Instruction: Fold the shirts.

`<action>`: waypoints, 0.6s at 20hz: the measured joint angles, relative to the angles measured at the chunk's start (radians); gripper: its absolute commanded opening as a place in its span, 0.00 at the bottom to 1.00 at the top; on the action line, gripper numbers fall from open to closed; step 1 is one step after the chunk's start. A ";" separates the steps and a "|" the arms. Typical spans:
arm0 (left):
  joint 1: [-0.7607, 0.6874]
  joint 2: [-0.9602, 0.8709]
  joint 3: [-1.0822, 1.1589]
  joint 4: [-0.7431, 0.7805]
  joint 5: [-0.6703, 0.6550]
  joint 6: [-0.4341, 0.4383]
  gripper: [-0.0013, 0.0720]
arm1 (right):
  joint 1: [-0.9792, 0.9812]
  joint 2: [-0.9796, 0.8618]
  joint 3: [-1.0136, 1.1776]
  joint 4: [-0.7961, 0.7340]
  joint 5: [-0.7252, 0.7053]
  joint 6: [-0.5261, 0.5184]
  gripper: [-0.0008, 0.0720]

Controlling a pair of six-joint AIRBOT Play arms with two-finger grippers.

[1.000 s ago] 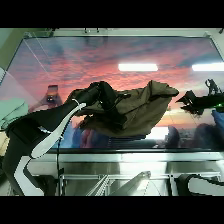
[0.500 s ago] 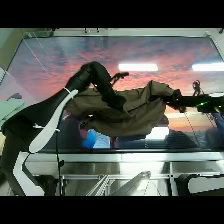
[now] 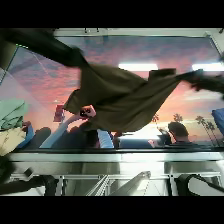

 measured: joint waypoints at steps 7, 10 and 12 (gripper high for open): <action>0.405 0.523 0.003 -0.006 -0.045 0.027 0.04 | -0.134 0.661 0.017 0.109 -0.087 -0.081 0.04; 0.546 0.519 -0.015 -0.045 -0.001 0.044 0.04 | -0.145 0.719 0.028 0.126 -0.211 -0.135 0.04; 0.577 0.449 -0.060 -0.114 0.016 0.072 0.04 | -0.137 0.646 0.030 0.129 -0.257 -0.169 0.04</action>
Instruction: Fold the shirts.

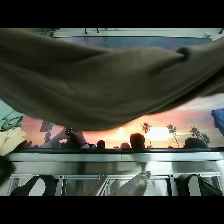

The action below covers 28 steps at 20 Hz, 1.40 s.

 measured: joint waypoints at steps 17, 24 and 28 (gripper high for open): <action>-0.245 -0.997 0.003 -0.058 -0.195 0.131 1.00 | 0.260 -1.170 0.118 0.289 -0.138 -0.305 0.62; -0.130 -0.983 -0.023 -0.059 0.141 -0.055 0.98 | 0.069 -0.977 0.066 -0.277 0.031 0.117 0.61; -0.054 -0.748 -0.455 -0.038 0.138 -0.066 0.99 | -0.028 -0.808 -0.128 -0.438 0.076 0.229 0.61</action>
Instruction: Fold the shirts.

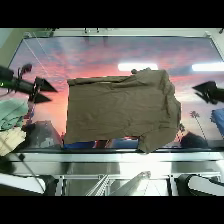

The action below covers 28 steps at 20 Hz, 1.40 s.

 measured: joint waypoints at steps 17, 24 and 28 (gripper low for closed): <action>-0.010 0.504 -0.791 0.131 -0.350 0.014 0.71 | -0.045 0.194 -0.244 -0.180 0.026 0.154 0.62; -0.243 0.401 -0.766 0.259 -0.402 -0.096 0.71 | -0.045 0.204 -0.245 -0.182 0.022 0.159 0.62; -0.307 0.326 -0.695 0.240 -0.428 -0.104 0.54 | -0.045 0.204 -0.245 -0.182 0.022 0.159 0.62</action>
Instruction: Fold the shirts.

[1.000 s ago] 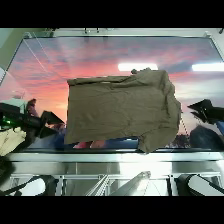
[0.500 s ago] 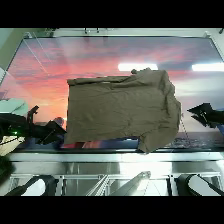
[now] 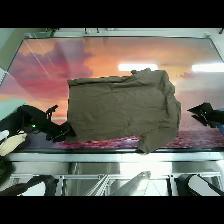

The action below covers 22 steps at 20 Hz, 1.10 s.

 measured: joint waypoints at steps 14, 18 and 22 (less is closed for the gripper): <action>-0.043 -0.042 0.136 -0.085 -0.015 0.079 0.05 | 0.001 0.000 -0.232 -0.120 -0.005 0.217 0.62; -0.043 -0.042 0.138 -0.087 -0.004 0.090 0.05 | 0.029 -0.001 -0.270 -0.113 -0.023 0.229 0.63; -0.043 -0.042 0.138 -0.087 0.005 0.094 0.05 | 0.116 -0.033 -0.282 -0.017 -0.044 0.166 0.61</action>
